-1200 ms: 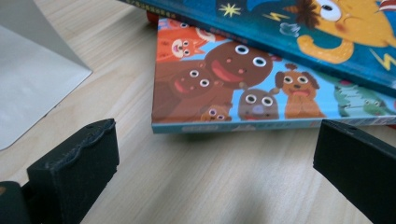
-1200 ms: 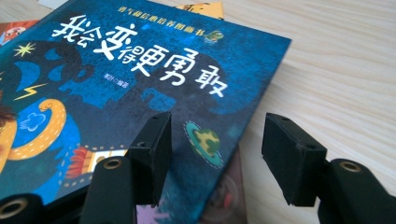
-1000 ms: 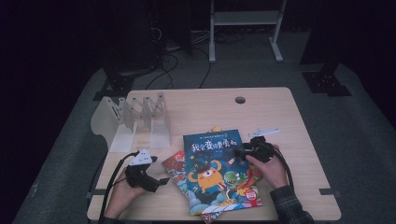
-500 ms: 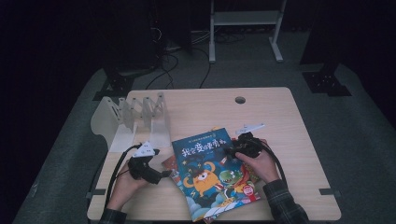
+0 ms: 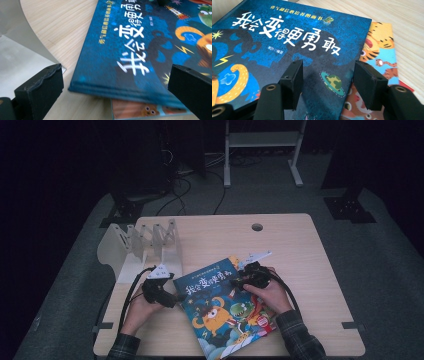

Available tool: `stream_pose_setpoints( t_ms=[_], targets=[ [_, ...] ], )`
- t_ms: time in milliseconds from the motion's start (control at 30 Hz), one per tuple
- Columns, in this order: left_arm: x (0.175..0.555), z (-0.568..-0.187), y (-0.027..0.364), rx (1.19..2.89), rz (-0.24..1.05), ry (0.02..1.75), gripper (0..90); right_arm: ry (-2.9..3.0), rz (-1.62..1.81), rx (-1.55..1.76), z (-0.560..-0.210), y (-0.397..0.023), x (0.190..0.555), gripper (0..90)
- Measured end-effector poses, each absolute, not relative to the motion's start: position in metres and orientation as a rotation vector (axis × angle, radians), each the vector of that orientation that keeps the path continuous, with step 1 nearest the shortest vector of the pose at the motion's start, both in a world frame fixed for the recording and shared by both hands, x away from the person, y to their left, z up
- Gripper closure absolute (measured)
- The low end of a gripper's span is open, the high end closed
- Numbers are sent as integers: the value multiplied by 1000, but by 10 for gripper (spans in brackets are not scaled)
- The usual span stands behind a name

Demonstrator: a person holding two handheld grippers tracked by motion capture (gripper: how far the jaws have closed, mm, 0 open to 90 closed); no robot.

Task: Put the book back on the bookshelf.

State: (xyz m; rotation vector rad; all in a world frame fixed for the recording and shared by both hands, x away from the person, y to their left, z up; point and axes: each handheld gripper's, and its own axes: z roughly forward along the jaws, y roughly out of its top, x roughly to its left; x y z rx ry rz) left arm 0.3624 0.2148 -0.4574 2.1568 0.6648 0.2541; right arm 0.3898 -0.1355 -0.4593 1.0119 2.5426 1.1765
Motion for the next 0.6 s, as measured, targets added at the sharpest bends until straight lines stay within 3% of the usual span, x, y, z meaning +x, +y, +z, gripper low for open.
stream_pose_setpoints(
  t_ms=[233,600],
  targets=[
    [367,-465,206,2195,217,658,0,2548,1187,995,-455,-144,377,390],
    [365,-465,207,2185,229,663,0,2487,1203,985,-449,-200,332,349]
  ],
)
